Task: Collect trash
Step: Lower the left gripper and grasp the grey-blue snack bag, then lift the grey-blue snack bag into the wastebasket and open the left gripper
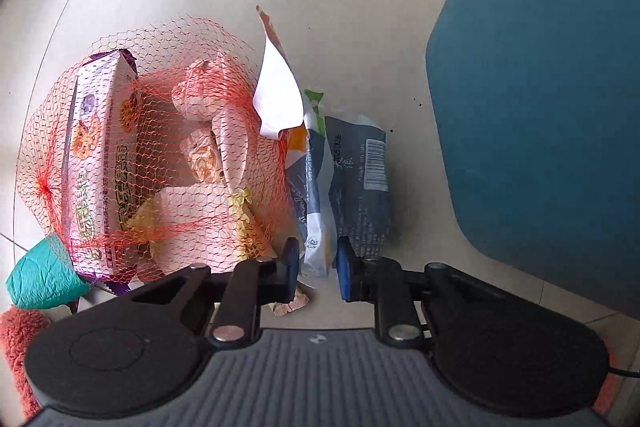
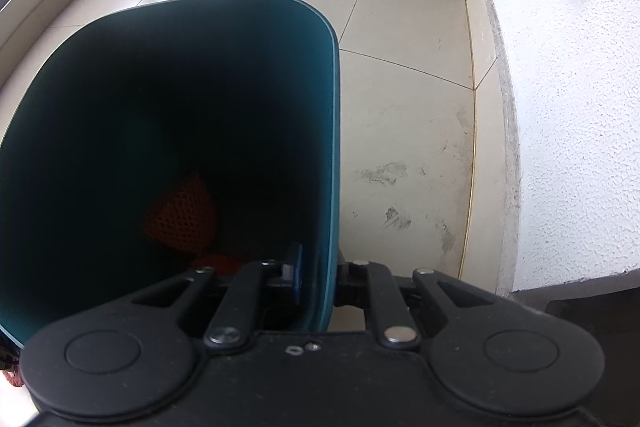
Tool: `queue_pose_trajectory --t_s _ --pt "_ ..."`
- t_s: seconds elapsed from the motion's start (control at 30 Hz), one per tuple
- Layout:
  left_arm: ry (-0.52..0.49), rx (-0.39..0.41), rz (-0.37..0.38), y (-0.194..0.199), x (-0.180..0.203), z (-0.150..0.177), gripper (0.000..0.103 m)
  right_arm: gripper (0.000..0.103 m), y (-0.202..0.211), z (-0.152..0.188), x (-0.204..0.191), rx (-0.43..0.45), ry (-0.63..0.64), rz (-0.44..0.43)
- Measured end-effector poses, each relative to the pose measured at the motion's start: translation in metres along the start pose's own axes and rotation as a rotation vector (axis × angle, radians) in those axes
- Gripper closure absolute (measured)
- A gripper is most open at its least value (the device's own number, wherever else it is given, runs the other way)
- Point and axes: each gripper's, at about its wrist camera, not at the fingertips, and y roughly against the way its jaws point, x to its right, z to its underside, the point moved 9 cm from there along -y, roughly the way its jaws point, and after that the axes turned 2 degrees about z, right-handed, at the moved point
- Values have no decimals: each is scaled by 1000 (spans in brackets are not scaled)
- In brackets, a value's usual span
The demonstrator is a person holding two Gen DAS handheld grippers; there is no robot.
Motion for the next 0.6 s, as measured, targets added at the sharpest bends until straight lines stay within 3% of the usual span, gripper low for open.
queue_pose_trajectory --t_s 0.27,0.5,0.6 --pt "70 85 100 74 -15 -9 89 94 2 -2 1 5 -25 -3" --pt "30 184 151 153 -3 -17 89 95 1 -3 3 7 -50 -13" --pt "2 261 170 195 0 -24 89 95 2 -4 7 8 -55 -18"
